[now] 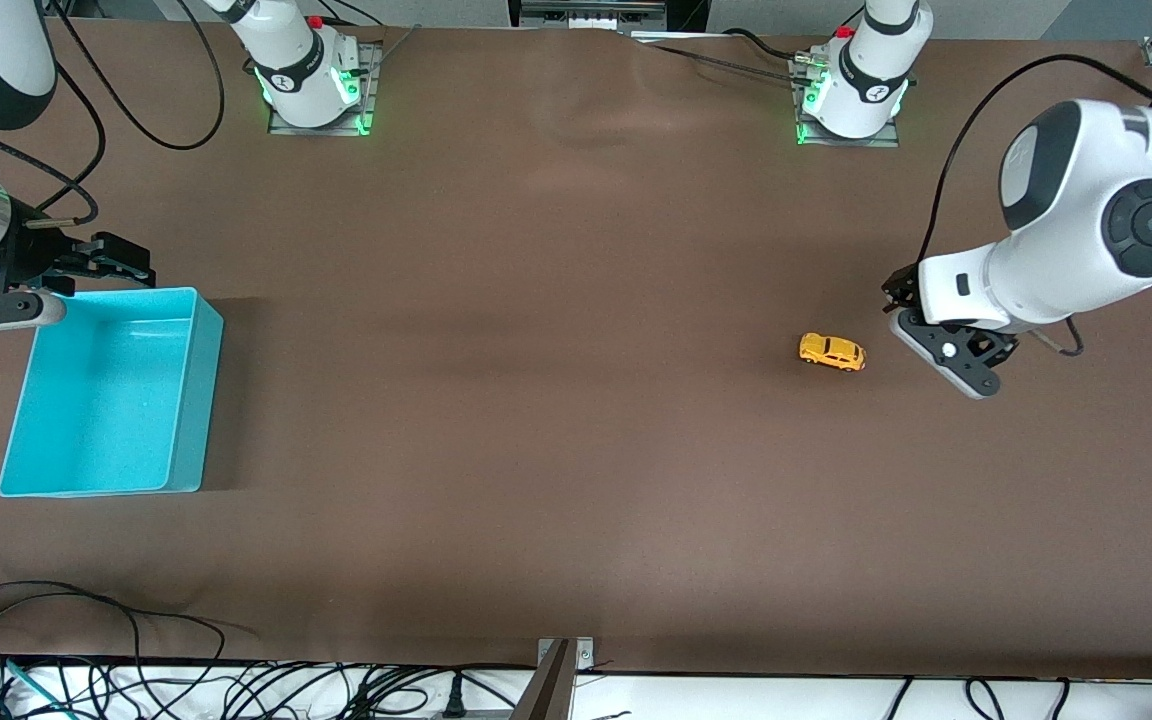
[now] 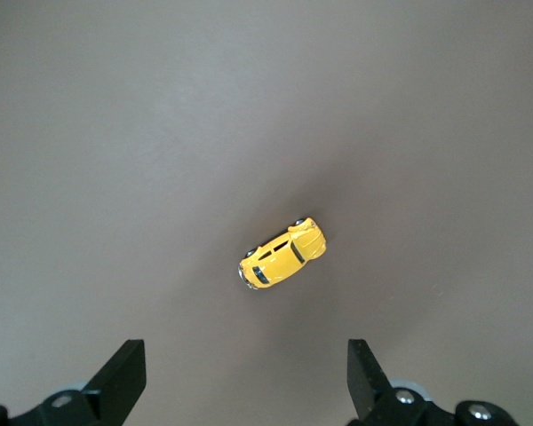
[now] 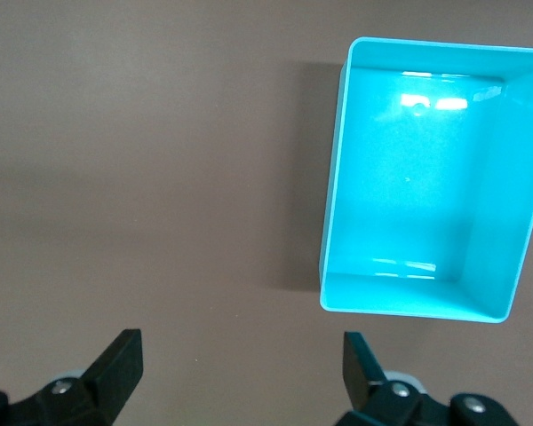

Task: Wind up and store yellow beetle car
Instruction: 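Move the left gripper over the yellow beetle car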

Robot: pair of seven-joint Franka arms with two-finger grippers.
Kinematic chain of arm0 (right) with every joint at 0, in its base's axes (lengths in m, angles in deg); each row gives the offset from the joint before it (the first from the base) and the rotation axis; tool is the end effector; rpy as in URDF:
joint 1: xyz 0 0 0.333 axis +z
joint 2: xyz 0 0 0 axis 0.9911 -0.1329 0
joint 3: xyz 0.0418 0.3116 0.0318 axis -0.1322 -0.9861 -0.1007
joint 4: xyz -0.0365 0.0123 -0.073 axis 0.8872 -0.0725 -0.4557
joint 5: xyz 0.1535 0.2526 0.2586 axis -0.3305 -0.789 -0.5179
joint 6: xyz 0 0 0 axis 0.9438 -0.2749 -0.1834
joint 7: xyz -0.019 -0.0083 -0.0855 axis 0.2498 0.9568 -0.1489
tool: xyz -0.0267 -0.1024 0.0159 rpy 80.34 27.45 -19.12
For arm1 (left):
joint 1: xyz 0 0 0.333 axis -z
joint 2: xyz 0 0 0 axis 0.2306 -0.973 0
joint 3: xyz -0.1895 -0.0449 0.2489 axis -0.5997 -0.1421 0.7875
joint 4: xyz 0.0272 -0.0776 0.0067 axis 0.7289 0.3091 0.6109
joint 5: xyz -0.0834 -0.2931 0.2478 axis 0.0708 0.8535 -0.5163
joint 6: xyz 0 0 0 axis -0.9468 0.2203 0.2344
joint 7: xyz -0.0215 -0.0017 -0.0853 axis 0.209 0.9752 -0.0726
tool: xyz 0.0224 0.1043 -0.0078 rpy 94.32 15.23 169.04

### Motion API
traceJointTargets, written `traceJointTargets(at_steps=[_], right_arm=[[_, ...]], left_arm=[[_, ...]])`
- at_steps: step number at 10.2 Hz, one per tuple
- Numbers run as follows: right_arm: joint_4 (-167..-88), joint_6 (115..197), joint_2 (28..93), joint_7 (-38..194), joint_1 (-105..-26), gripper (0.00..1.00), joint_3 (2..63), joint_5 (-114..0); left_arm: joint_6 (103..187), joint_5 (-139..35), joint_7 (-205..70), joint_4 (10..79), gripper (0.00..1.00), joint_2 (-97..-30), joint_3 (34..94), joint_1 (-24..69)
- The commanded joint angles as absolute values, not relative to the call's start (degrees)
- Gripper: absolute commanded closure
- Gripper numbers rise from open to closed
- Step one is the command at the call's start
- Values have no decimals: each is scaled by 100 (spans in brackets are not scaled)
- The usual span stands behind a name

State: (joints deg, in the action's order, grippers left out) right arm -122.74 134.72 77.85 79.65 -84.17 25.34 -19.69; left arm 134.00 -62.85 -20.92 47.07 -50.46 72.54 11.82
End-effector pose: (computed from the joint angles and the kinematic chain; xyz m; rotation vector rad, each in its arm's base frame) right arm 0.5863 0.0000 0.5370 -3.1243 -0.1877 0.1583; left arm 0.5975 -0.0797 0.4213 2.8050 -1.2776 -0.2099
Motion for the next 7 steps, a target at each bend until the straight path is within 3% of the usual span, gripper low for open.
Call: traceJointTargets(at_steps=[1,7], right_arm=[[-12190,13455,7737,8063,-8421,0,2550,-2104],[-12190,13455,7728,8072,-8447,0,2559,-2104]], left_arm=[[14341,-6411,-740,5609,0,-5000,7227,1096],[16979,-6411,1927,7158,0,-5535,7227,1026]])
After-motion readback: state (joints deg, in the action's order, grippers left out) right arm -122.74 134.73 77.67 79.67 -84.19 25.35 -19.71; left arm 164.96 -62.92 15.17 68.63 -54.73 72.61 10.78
